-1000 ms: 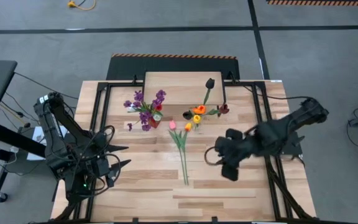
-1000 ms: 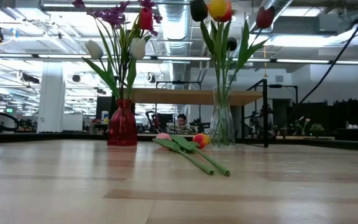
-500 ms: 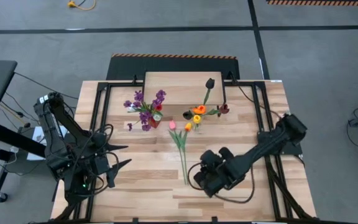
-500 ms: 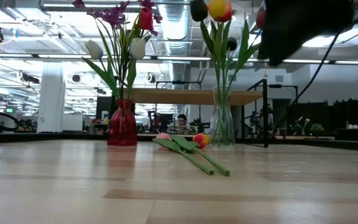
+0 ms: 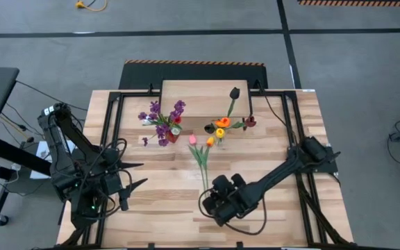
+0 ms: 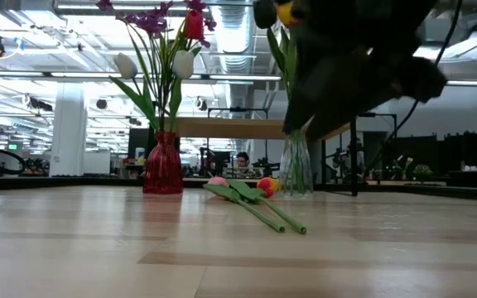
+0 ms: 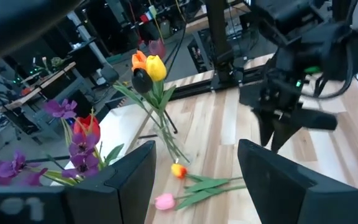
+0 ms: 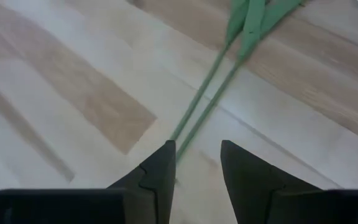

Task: Pick and place flowers into a vace then onto a shelf
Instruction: Put the orange flower into the transparent flower vase

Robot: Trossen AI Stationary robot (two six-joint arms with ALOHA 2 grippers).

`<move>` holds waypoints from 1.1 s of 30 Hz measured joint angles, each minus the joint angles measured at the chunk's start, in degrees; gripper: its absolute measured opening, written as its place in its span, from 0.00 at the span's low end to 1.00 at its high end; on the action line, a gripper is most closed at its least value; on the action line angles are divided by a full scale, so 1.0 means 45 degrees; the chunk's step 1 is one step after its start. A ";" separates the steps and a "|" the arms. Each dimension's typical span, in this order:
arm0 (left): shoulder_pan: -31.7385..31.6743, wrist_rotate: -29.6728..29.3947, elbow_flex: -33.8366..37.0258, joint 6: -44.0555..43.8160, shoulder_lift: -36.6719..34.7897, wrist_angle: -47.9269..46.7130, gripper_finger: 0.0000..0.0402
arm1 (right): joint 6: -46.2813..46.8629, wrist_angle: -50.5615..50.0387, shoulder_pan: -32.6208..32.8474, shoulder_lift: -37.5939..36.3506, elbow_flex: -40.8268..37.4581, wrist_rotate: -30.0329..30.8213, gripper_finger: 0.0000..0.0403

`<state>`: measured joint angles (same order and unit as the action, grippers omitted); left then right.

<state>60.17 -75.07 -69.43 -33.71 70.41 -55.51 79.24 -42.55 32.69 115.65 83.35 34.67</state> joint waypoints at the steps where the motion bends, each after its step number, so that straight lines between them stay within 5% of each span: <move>1: -0.0002 0.0057 0.0000 -0.0092 0.0000 0.0007 0.55 | -0.0004 0.0058 -0.0106 0.0120 0.0000 -0.0009 0.30; 10: 0.0001 0.0500 0.0000 -0.0670 0.0000 0.0039 0.55 | -0.0617 0.1826 -0.1015 0.1422 0.0009 -0.0571 0.29; 21: -0.0001 0.0957 0.0000 -0.0653 -0.0002 0.0034 0.55 | -0.1388 0.1588 -0.1868 0.1503 0.0010 -0.0748 0.29; 33: -0.0002 0.1264 0.0000 -0.0989 0.0000 0.0028 0.55 | -0.1819 0.1846 -0.2382 0.2108 -0.0086 -0.2386 0.29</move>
<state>60.17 -69.38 -69.43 -38.16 70.41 -55.38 71.05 -34.24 21.98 125.13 82.97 23.94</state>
